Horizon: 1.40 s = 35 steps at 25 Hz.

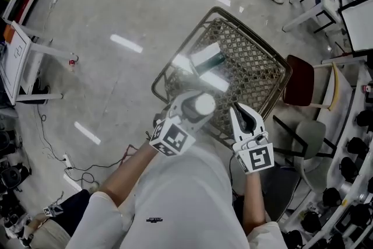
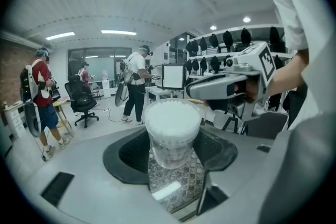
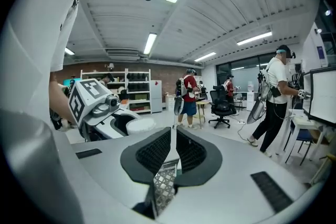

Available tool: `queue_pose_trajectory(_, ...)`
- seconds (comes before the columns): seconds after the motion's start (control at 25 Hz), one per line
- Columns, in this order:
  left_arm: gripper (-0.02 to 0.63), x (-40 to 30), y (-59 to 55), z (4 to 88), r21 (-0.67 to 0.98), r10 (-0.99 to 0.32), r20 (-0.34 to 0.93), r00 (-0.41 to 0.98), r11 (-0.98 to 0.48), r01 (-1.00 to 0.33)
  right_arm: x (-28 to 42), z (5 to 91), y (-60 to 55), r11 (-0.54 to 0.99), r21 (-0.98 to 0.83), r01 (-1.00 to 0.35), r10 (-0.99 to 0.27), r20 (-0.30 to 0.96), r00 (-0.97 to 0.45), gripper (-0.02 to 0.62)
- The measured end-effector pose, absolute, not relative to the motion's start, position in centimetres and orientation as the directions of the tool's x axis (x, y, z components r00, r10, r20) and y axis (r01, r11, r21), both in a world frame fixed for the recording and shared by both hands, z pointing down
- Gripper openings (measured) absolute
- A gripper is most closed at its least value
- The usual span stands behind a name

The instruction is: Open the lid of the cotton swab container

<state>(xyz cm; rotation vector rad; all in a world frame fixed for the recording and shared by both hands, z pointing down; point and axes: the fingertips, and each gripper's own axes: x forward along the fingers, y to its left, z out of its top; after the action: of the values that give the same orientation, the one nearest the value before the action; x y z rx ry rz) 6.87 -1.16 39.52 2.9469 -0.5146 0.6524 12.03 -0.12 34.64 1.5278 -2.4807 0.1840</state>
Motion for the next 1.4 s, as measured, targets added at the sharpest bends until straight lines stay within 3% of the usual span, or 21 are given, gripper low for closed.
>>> queue_pose_trajectory(0.36,0.249,4.9,-1.3,36.5,-0.017,-0.318,0.431,0.844,-0.938,-0.345,9.6,31.3,0.8,0.447,0.003,-0.894,-0.874,0.212,-0.437,0.009)
queue_pose_trajectory(0.6,0.25,5.3,-0.7,35.9,-0.021,-0.286,0.436,0.853,-0.951,-0.309,6.3,29.4,0.7,0.571,-0.009,-0.821,-0.802,0.21,-0.559,0.167)
queue_pose_trajectory(0.76,0.25,5.7,-0.2,35.7,-0.014,-0.263,0.444,0.856,-0.958,-0.287,4.8,29.2,0.6,0.612,-0.016,-0.79,-0.768,0.226,-0.599,0.223)
queue_pose_trajectory(1.0,0.25,6.1,0.7,36.1,-0.039,-0.241,0.481,0.843,-0.966,-0.254,3.2,30.6,0.8,0.652,-0.042,-0.757,-0.711,0.312,-0.63,0.256)
queue_pose_trajectory(1.4,0.25,5.6,0.9,35.3,-0.074,-0.228,0.517,0.825,-0.972,-0.222,2.5,30.3,0.5,0.653,-0.015,-0.757,-0.715,0.317,-0.623,0.246)
